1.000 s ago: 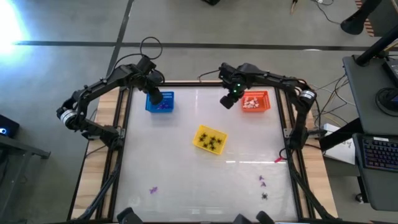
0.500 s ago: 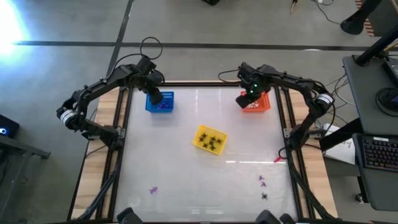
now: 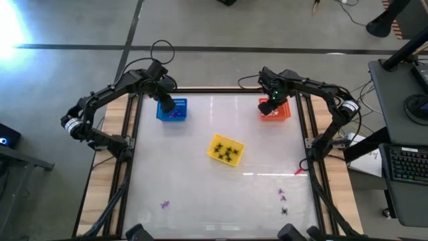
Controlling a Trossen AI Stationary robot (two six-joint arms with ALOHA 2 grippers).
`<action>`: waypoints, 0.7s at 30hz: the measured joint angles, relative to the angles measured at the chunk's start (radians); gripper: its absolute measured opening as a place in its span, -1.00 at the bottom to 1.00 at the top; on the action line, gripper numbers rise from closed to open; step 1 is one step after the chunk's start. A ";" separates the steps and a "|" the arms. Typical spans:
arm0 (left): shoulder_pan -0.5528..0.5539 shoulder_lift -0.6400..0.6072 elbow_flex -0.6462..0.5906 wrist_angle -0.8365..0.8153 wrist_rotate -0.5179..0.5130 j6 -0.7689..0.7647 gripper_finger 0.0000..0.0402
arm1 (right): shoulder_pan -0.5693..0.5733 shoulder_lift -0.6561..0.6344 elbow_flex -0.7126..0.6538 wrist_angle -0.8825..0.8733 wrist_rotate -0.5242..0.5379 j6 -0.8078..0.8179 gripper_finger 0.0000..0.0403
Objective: Sort Halloween decoration
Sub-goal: Put the white skeleton toy into the orange bin, then put the purple witch hat toy into the blue bin
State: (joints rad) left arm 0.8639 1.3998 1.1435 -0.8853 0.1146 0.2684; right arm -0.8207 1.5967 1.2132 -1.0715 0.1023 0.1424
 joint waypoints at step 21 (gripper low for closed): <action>-0.060 0.000 0.000 -0.014 0.087 -0.094 -0.50 | 0.011 -0.157 0.023 -0.102 -0.005 0.023 -0.32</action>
State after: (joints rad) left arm 0.8035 1.3998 1.1439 -0.8996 0.2021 0.1746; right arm -0.8097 1.4395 1.2366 -1.1732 0.0971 0.1656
